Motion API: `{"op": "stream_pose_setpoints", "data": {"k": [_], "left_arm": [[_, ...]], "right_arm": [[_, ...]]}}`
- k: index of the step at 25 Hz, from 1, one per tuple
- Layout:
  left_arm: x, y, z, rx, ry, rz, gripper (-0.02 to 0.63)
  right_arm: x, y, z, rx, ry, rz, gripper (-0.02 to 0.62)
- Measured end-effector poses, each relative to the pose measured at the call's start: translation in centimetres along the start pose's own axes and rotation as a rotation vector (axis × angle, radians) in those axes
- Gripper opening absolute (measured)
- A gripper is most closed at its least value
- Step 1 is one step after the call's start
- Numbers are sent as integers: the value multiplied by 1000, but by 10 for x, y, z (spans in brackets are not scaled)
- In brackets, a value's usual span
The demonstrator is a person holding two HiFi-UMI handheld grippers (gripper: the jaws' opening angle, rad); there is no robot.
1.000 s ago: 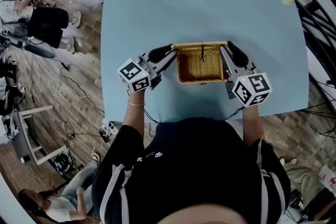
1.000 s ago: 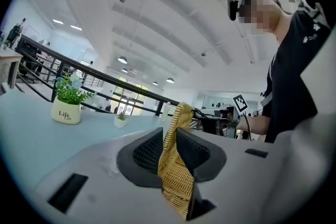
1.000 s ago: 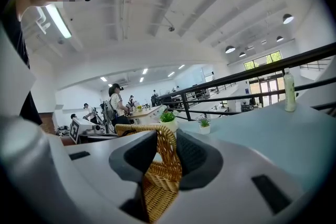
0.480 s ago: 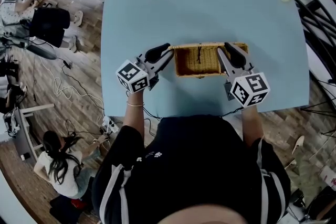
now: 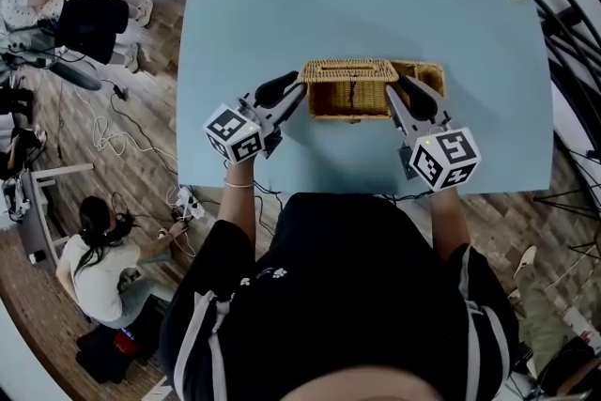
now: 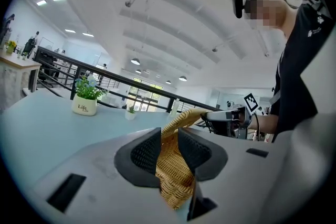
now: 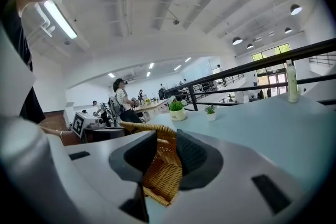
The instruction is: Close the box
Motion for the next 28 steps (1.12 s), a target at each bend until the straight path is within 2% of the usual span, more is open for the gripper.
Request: {"op": "stream_pose_setpoints", "data": {"k": [8, 17, 28], "left_arm": [[-9, 13, 12, -2, 21, -39, 81], [-11, 16, 32, -45, 18, -70, 81], [-17, 15, 55, -83, -50, -55, 81]], "right_arm": [[-9, -8, 16, -3, -32, -38, 115], [-13, -12, 34, 20, -84, -70, 114], [-15, -23, 58, 59, -173, -18, 112]]}}
Point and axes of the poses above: the fingertips, and each gripper's own axes: x forward along the fingers, y to its right, z out of its underside, the point moved 7 cm from there along -x, backward along the fingers, and after that the axes turned 12 degrees about -x, right-handed, at the moved point
